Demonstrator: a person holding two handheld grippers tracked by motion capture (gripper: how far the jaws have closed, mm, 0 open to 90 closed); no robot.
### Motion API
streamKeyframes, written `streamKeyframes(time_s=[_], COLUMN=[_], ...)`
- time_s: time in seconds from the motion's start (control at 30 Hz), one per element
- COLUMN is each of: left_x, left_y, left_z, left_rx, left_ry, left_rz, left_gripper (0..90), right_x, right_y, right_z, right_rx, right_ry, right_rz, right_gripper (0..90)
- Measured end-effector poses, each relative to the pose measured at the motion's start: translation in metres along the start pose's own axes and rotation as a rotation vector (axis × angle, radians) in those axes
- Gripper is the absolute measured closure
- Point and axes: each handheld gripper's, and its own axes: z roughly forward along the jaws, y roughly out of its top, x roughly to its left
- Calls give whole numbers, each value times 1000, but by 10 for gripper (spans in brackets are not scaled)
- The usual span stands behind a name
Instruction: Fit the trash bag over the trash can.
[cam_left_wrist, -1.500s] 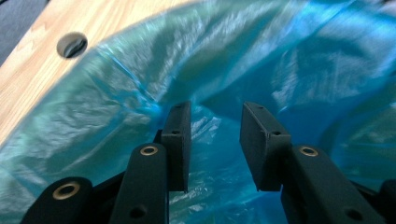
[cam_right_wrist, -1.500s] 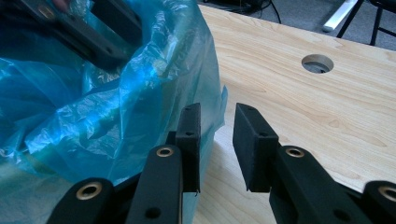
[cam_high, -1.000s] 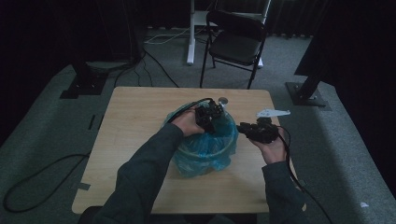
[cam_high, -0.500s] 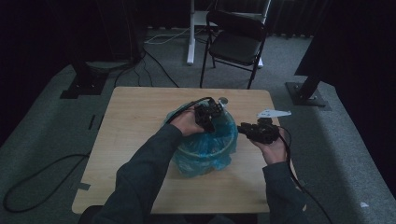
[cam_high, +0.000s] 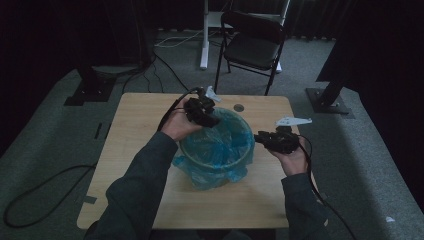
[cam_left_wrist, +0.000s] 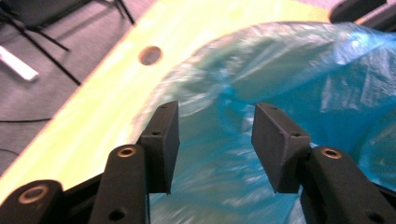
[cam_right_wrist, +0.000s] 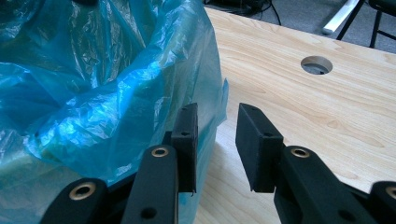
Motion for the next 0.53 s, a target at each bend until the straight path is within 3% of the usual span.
streamKeyframes(time_s=[0.07,0.13,0.2,0.3,0.37,0.53], left_x=[5,10,12,21,29,48], left_y=[-7,-21,-27,-45,-60,-94], left_z=[-10,-26,-31,-46,-54,-63], left_rx=[-34,-96,-117,-161,-211,-248], left_ry=[25,76,95,140,169,207], left_rz=[-22,-57,-68,-118,-177,-289], left_gripper=[502,494,490,489,485,476], right_x=[-1,-2,-2,-4,-5,-8], right_y=[-1,-1,-2,-4,-4,-7], right_z=[0,-1,-1,-3,-4,-4], right_rx=[1,1,2,5,11,19], right_ry=[-1,-2,-5,-10,-17,-34], right_rz=[1,0,2,2,1,-8], right_gripper=[683,682,681,678,677,655])
